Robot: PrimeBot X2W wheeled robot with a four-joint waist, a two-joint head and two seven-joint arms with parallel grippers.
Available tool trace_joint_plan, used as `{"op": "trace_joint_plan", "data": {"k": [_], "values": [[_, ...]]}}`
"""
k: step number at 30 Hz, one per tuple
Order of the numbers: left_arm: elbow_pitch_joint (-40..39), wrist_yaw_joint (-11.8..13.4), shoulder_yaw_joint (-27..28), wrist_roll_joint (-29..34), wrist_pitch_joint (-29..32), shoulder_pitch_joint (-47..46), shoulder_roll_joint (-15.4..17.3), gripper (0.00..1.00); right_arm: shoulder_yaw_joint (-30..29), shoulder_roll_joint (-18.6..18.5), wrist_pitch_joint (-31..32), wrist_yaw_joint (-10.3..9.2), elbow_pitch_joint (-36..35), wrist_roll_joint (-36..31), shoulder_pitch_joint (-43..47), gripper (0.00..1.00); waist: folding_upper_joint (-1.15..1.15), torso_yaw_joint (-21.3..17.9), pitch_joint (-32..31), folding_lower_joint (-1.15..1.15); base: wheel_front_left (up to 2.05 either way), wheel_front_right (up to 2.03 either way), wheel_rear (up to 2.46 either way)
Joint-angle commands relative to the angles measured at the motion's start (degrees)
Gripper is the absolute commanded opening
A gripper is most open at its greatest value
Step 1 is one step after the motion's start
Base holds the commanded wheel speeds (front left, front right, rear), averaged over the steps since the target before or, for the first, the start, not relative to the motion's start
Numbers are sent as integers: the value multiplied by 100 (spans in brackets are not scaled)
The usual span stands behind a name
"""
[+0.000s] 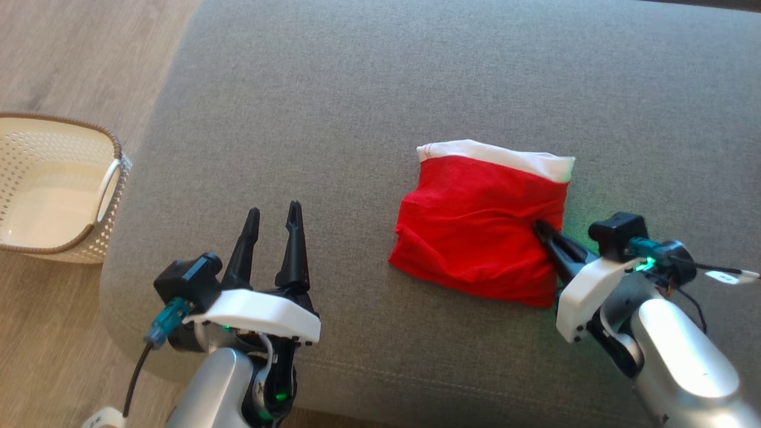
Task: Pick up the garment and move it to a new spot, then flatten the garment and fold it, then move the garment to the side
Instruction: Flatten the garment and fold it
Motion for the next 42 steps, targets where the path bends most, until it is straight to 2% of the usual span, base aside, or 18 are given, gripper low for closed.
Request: {"op": "trace_joint_plan", "data": {"k": [1, 6, 10, 14, 18, 28, 33, 36, 42], "values": [[-153, 39, 142, -37, -70, -230, 44, 100, 16, -37, -136, -2, -242, -32, -96, 0, 0, -5, -12, 0, 0, 0, 0], [-144, 28, 127, -45, -70, -218, 44, 100, -168, 65, -346, -2, -562, -165, -239, 0, 0, 13, -39, 0, 0, 0, 0], [-160, 7, 89, -76, -70, -219, 44, 100, -272, 83, -194, -2, -503, -331, -376, 0, 0, 108, 10, 0, 0, 0, 0], [-179, 14, 52, -132, -70, -249, 44, 100, -250, 21, 285, -2, -95, -316, -651, 0, 0, 260, 109, 0, 0, 0, 0], [-191, 26, 21, -175, -70, -277, 44, 100, -184, -110, 403, -2, 142, -247, -881, 0, 0, 363, 187, 0, 0, 0, 0], [-256, 66, -91, -303, -70, -441, 44, 100, 138, -438, 170, -2, 993, -105, -1712, 0, 0, 536, 496, 0, 0, 0, 0], [-217, 93, -74, -304, -70, -450, 44, 100, 256, -245, -459, -2, 982, -166, -1789, 0, 0, 493, 411, 0, 0, 0, 0], [-172, 85, -30, -265, -70, -390, 44, 100, 99, -54, -831, -2, 854, -212, -1593, 0, 0, 428, 267, 0, 0, 0, 0], [-158, 51, 45, -202, -70, -297, 44, 100, 66, 367, -1141, -2, 259, -380, -975, 0, 0, 246, 77, 0, 0, 0, 0]]}}
